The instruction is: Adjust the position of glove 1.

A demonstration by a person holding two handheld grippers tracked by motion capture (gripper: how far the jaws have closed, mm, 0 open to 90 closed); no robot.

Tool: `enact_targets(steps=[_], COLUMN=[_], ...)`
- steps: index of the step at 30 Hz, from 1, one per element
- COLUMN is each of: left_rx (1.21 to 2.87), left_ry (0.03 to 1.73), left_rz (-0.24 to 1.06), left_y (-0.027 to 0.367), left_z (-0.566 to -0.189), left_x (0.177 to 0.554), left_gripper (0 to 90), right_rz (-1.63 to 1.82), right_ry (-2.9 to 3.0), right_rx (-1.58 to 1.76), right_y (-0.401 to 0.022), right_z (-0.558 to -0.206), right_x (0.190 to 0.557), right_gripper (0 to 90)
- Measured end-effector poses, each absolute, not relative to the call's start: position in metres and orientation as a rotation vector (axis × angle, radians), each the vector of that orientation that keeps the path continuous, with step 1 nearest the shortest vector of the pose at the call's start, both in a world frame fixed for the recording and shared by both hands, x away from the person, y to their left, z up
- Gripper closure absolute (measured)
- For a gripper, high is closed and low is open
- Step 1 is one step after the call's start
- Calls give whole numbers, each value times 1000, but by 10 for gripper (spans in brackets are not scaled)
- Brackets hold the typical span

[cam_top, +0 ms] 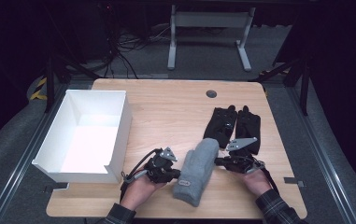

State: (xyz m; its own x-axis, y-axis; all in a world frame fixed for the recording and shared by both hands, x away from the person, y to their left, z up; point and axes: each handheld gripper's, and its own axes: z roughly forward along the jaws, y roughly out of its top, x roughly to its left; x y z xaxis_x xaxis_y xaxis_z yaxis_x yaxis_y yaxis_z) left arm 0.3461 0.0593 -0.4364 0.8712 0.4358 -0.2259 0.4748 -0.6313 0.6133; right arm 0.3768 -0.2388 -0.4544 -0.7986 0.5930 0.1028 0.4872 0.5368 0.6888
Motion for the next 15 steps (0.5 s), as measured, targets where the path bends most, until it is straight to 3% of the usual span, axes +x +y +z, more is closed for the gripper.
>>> enact_targets(steps=[4, 6, 10, 11, 15], left_rx=[2350, 2325, 2268, 2245, 2181], left_ry=[664, 693, 720, 730, 740], left_rz=[-38, -5, 9, 10, 26], left_y=[60, 64, 67, 66, 58], left_z=[-436, -433, -425, -422, -414], left_x=[348, 351, 357, 359, 368], left_gripper=[806, 730, 491, 491, 280], right_rz=[1101, 1105, 1129, 1129, 1105], right_ry=[2633, 2630, 2612, 2612, 2571], right_rx=[916, 923, 960, 960, 991], right_y=[-236, -238, -246, -246, -256], right_z=[-455, -454, -452, -452, -453], right_x=[378, 378, 377, 377, 373], right_gripper=[900, 900, 686, 686, 442])
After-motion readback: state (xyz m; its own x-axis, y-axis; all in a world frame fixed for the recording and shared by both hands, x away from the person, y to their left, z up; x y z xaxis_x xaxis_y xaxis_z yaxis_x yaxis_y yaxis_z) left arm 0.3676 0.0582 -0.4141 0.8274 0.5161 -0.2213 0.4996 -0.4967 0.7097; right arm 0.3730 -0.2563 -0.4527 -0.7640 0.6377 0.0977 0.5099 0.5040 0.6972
